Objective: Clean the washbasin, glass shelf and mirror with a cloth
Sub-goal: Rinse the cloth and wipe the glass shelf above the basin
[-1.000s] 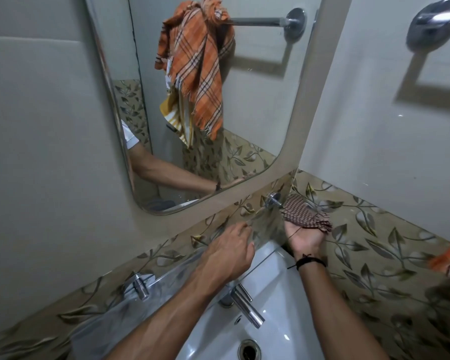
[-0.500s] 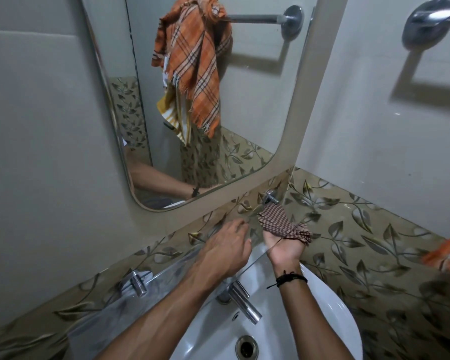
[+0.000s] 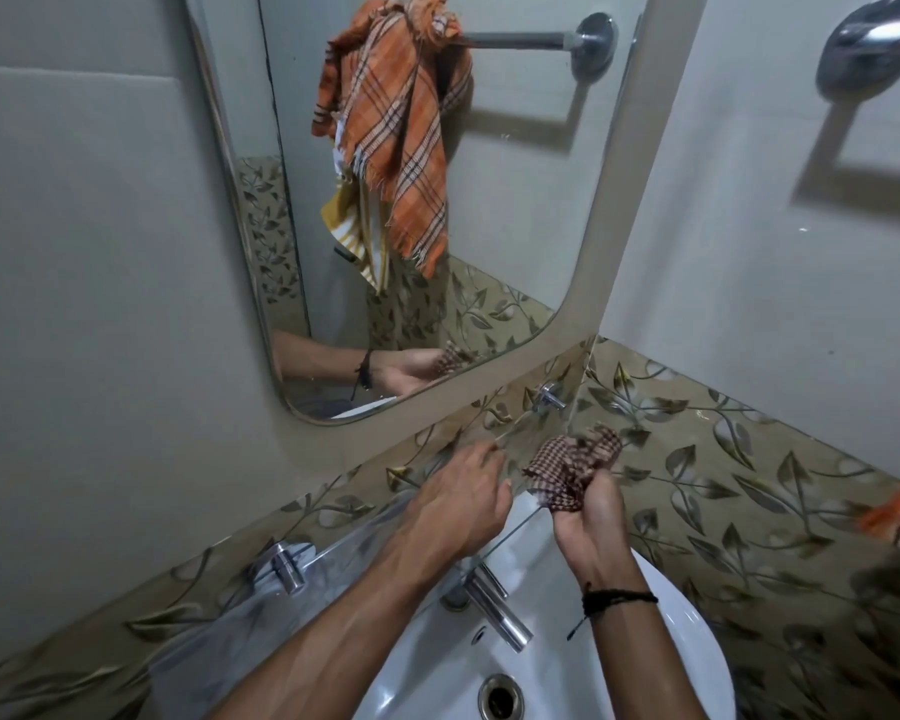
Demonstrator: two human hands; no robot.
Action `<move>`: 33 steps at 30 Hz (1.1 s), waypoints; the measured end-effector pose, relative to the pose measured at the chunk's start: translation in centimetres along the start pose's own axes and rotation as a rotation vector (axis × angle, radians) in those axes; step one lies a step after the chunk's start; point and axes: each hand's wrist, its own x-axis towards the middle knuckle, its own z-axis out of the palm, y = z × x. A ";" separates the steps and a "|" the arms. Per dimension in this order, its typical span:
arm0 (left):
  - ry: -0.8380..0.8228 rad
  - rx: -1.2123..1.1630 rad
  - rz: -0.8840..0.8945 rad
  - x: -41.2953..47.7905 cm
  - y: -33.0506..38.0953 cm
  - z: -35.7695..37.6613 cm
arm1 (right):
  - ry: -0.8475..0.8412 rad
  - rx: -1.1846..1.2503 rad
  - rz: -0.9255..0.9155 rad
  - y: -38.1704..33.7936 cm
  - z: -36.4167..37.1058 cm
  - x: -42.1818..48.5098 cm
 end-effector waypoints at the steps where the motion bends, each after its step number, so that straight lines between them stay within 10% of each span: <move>1: 0.004 0.003 0.002 0.1 0.0 0.0 | 0.075 -0.100 -0.043 -0.1 0.6 0.3; 8: 0.031 -0.003 0.021 0.0 -0.2 0.0 | 0.434 -0.250 -0.239 -1.1 3.0 3.3; 33: 0.058 -0.030 0.010 0.1 -0.5 0.5 | 0.329 -0.206 -0.204 2.4 1.7 0.6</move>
